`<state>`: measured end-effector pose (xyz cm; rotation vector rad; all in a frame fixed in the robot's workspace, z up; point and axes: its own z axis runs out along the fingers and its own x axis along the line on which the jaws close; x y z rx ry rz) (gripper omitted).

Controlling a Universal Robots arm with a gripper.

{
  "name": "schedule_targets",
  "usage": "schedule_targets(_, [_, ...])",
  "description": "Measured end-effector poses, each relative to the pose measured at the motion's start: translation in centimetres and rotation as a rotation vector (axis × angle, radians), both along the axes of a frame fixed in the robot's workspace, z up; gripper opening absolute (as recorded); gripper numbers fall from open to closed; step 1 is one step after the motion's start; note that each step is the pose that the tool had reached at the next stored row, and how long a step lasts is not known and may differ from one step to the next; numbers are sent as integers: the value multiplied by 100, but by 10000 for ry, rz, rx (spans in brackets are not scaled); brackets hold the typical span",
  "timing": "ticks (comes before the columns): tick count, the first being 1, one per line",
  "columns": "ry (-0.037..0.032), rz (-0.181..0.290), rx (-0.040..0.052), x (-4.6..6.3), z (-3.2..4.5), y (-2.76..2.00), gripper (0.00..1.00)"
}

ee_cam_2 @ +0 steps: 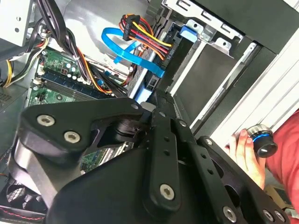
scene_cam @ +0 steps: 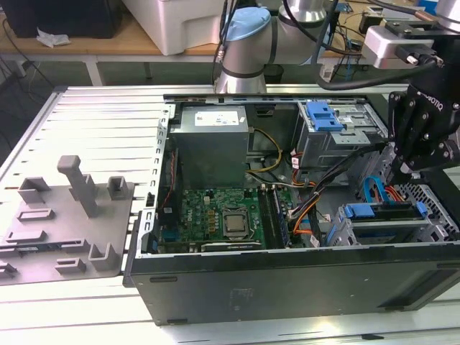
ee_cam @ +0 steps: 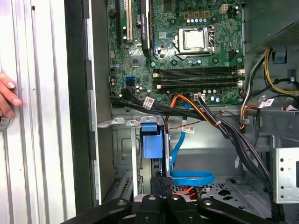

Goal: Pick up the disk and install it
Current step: 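Insert the second disk wire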

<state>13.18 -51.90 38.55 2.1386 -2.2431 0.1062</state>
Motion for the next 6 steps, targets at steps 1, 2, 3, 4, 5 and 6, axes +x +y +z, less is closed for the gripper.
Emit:
schedule_targets(1, [0, -1, 0, -1, 0, 0, 11])
schedule_targets(2, [0, -1, 0, -1, 0, 0, 11])
schedule_targets(3, [0, -1, 0, -1, 0, 0, 11])
schedule_targets(4, [0, -1, 0, -2, 0, 0, 11])
schedule_targets(5, [0, 0, 0, -2, 0, 0, 11])
schedule_targets(6, [0, 0, 1, -2, 0, 0, 11])
